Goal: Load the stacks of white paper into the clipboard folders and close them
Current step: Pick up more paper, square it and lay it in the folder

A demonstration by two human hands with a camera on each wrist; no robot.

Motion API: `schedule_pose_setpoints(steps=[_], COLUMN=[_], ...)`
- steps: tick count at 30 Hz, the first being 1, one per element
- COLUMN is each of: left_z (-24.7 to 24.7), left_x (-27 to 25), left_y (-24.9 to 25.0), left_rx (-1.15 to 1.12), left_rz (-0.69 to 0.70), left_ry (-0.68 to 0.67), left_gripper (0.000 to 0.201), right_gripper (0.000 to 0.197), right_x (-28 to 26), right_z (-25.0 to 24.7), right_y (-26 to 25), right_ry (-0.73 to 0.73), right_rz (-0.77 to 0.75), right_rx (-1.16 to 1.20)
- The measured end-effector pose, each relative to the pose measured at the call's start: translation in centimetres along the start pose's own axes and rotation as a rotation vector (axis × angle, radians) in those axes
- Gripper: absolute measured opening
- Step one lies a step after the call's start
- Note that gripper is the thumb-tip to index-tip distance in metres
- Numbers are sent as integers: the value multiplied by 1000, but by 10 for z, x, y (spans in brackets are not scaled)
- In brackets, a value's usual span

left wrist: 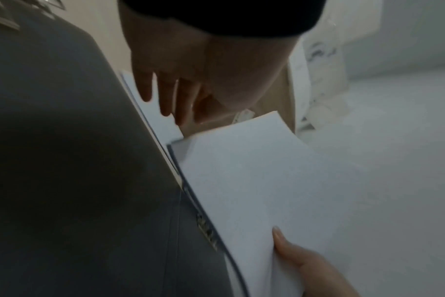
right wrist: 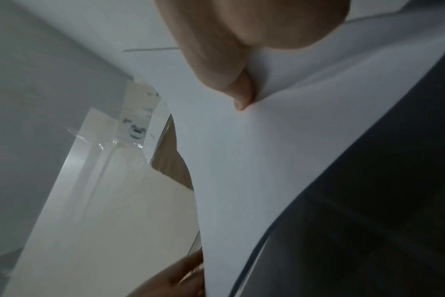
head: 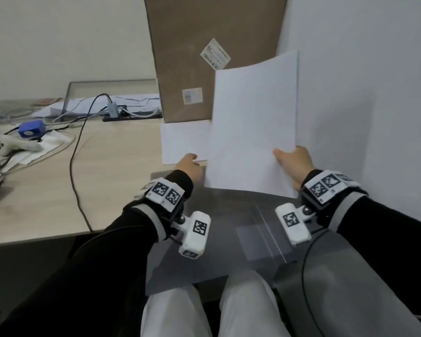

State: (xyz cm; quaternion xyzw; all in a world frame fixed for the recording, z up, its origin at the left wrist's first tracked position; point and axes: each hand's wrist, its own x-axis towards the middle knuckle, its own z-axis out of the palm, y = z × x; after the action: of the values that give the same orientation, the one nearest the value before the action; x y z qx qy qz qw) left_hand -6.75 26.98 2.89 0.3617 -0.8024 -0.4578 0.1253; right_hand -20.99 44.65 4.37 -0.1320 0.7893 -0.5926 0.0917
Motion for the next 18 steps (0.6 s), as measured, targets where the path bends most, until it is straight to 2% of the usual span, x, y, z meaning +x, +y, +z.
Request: schedule_pose_setpoints(steps=[3, 7, 8, 10, 12, 16, 18], left_z=[30, 53, 54, 53, 45, 18, -3], left_x=[-12, -19, -21, -28, -31, -24, -23], left_y=[13, 20, 16, 7, -3, -28, -40], left_rx=[321, 687, 762, 872, 925, 855, 800], left_rz=[31, 34, 45, 81, 113, 93, 53], left_ry=[-235, -495, -518, -556, -606, -645, -650], left_gripper=[53, 58, 57, 54, 54, 56, 54], right_gripper=[31, 21, 21, 39, 48, 62, 54], right_x=[5, -3, -7, -12, -18, -19, -17], right_z=[-36, -67, -69, -73, -74, -66, -61], right_y=[13, 28, 29, 33, 35, 45, 52], right_ry=[86, 99, 92, 87, 54, -79, -143], right_rz=[28, 107, 125, 158, 165, 248, 273], right_rx=[-110, -207, -205, -177, -133, -44, 16])
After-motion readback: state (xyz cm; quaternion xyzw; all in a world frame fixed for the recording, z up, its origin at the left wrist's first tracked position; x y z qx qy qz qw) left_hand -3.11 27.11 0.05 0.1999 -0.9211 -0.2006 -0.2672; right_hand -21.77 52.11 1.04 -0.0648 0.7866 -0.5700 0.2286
